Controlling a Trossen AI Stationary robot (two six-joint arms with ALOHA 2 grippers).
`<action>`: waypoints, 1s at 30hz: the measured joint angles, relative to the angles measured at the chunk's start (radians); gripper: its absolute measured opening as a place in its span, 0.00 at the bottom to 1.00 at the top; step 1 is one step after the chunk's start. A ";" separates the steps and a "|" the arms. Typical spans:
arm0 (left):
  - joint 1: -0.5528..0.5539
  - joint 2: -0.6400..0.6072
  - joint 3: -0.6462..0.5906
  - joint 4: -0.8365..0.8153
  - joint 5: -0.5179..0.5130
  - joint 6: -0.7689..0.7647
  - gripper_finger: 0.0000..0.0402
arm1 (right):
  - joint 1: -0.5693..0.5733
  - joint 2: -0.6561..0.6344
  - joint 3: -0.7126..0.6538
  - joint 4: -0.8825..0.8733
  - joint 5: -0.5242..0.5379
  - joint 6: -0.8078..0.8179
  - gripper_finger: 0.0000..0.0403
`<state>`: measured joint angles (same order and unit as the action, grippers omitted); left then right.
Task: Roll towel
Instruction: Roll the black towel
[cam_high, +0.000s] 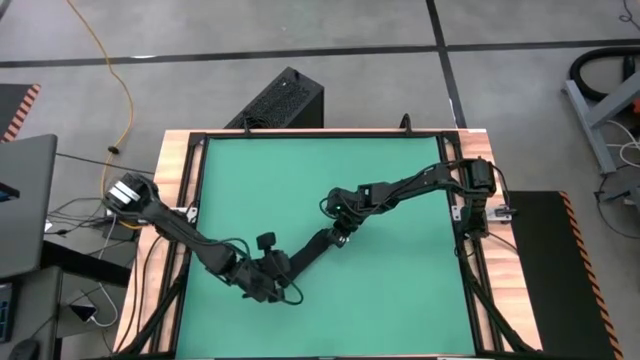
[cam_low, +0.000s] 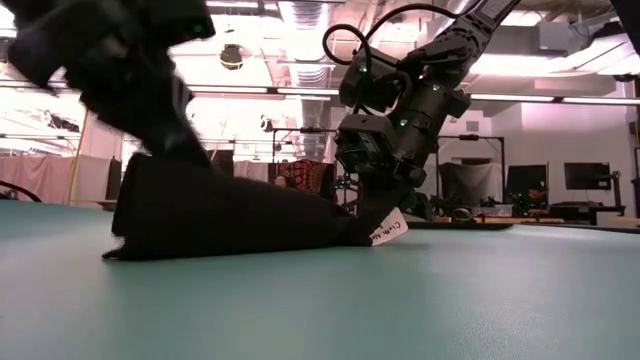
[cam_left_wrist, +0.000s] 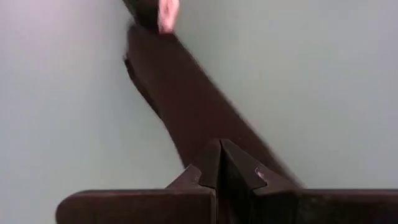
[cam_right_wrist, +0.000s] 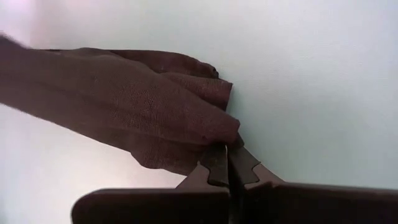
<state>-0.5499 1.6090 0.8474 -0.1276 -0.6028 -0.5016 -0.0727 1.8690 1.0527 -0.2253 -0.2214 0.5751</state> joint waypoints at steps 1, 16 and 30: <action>0.000 0.017 -0.001 -0.001 0.009 -0.011 0.00 | 0.000 0.000 0.000 0.000 0.000 0.000 0.00; -0.046 0.088 -0.013 0.059 0.012 -0.116 0.00 | 0.000 0.000 0.000 -0.027 0.000 -0.024 0.01; -0.055 0.208 -0.049 0.169 0.047 -0.172 0.00 | 0.002 -0.046 -0.003 -0.063 0.011 -0.218 0.06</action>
<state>-0.6045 1.8168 0.7982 0.0412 -0.5553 -0.6735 -0.0706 1.8230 1.0494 -0.2884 -0.2102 0.3574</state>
